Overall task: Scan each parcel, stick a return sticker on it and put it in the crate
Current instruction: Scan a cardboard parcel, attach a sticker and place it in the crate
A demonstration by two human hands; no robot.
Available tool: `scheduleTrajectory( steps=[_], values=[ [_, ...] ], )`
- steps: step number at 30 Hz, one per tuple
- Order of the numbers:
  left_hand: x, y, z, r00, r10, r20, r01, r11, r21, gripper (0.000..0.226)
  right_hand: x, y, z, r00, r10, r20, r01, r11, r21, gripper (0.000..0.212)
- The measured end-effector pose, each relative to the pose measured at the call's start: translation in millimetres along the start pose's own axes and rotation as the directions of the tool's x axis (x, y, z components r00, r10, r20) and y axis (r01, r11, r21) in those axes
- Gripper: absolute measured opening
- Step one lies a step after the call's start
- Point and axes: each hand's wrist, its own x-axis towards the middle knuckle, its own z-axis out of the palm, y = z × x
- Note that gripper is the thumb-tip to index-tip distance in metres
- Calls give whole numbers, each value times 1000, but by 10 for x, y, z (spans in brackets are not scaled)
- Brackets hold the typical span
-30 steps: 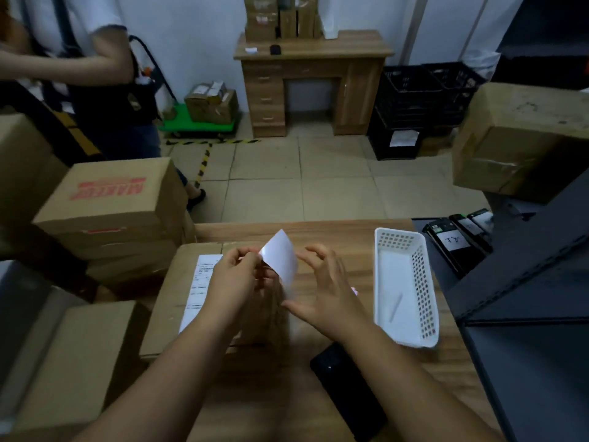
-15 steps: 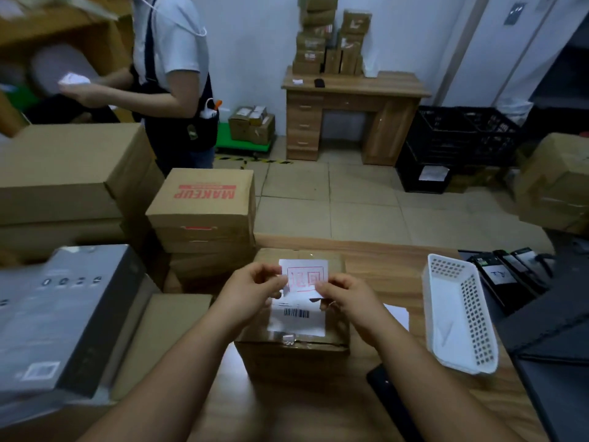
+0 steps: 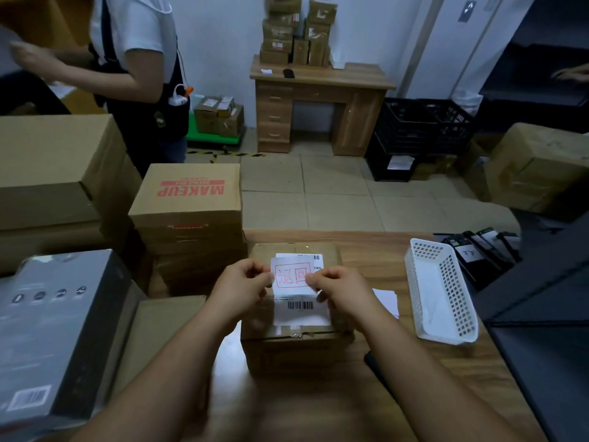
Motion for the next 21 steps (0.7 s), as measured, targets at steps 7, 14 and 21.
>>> scheduleTrajectory(
  steps=[7,14,21],
  values=[
    [6,-112,-103,999,-19,27,18,1000,18,4,0,23,158,994,106,41,-108,992,72,18],
    [-59,-369,-241,992,-119,42,120,993,-9,12,-84,85,395,994,109,25,-109,994,-21,13],
    [-74,-527,-350,986,-165,1,164,984,-74,37,-19,99,601,995,91,-35,-95,979,-178,11]
  ],
)
